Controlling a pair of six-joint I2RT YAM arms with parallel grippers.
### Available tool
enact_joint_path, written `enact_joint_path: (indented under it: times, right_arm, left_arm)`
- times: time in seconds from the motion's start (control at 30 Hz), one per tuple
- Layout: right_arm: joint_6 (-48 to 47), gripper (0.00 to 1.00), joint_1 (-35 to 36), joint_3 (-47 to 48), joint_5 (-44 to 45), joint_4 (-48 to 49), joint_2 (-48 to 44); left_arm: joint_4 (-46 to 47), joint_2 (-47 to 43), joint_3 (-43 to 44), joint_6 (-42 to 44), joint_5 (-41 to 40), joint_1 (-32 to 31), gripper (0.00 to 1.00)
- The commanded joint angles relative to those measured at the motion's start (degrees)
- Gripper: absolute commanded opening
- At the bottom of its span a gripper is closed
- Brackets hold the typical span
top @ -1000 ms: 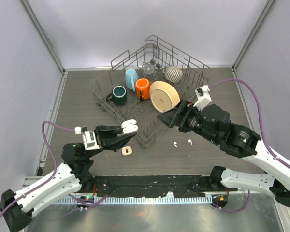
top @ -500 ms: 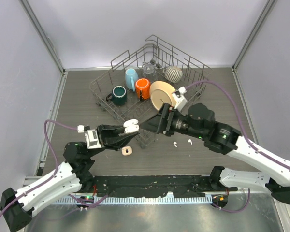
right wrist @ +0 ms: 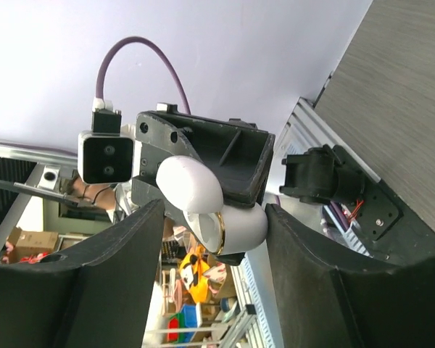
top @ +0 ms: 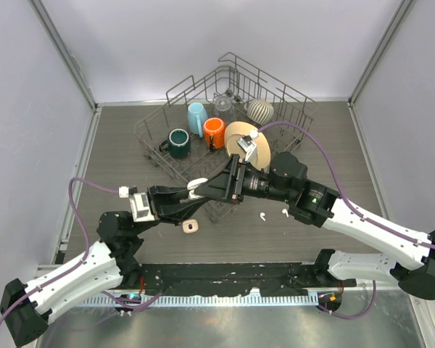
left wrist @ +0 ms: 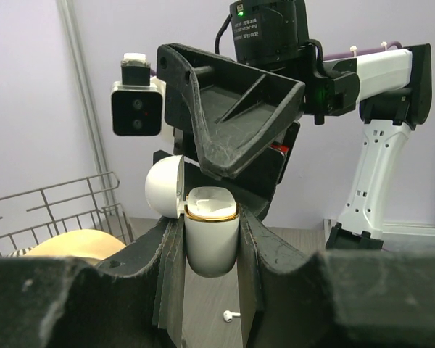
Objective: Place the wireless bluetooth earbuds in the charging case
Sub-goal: Open the charging case.
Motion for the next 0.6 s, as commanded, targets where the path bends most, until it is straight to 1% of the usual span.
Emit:
enact_joint_path:
  times: [0.0, 0.1, 0.17, 0.27, 0.3, 0.37, 0.4, 0.43, 0.47, 0.5, 0.53, 0.57]
  right_arm:
    - [1.6, 0.62, 0.3, 0.0, -3.0, 5.6, 0.1]
    - [1.4, 0.62, 0.3, -0.1, -2.5, 5.1, -0.6]
    - [1.4, 0.58, 0.2, -0.2, -2.5, 5.2, -0.6]
    - [1.6, 0.44, 0.3, -0.5, -2.5, 5.8, -0.6]
    - [1.6, 0.36, 0.3, -0.5, -2.5, 6.0, -0.6]
    - [1.5, 0.29, 0.3, -0.5, -2.5, 6.1, -0.6]
    - [1.4, 0.2, 0.4, -0.4, -2.5, 6.2, -0.6]
    - [1.5, 0.16, 0.3, -0.4, -2.5, 6.3, -0.5]
    - [1.4, 0.12, 0.3, -0.4, -2.5, 6.4, -0.5]
    - [1.6, 0.04, 0.3, -0.4, -2.5, 6.7, -0.5]
    - [1.7, 0.01, 0.3, -0.6, -2.5, 7.1, -0.7]
    - [2.0, 0.01, 0.3, -0.7, -2.5, 7.7, -0.8]
  left_arm:
    - [3.0, 0.6, 1.9, 1.3, -0.5, -0.2, 0.0]
    - [3.3, 0.6, 1.8, 1.2, -1.0, -0.3, 0.0]
    - [3.4, 0.7, 1.9, 1.3, -0.9, -0.3, 0.0]
    - [3.5, 0.9, 2.2, 1.1, -0.7, -0.3, 0.0]
    - [3.5, 1.0, 2.1, 1.1, -0.7, -0.3, 0.0]
    - [3.6, 1.1, 2.1, 0.9, -0.5, -0.2, 0.0]
    - [3.6, 1.0, 2.1, 0.8, -0.4, -0.2, 0.0]
    - [3.6, 1.1, 2.2, 0.6, -0.2, -0.3, 0.01]
    - [3.6, 1.1, 2.1, 0.4, -0.3, -0.3, 0.03]
    - [3.7, 1.1, 2.2, 0.3, -0.5, -0.3, 0.12]
    - [3.9, 1.1, 2.0, 0.1, -0.8, -0.3, 0.15]
    - [4.4, 1.1, 1.8, 0.0, -1.1, -0.2, 0.17]
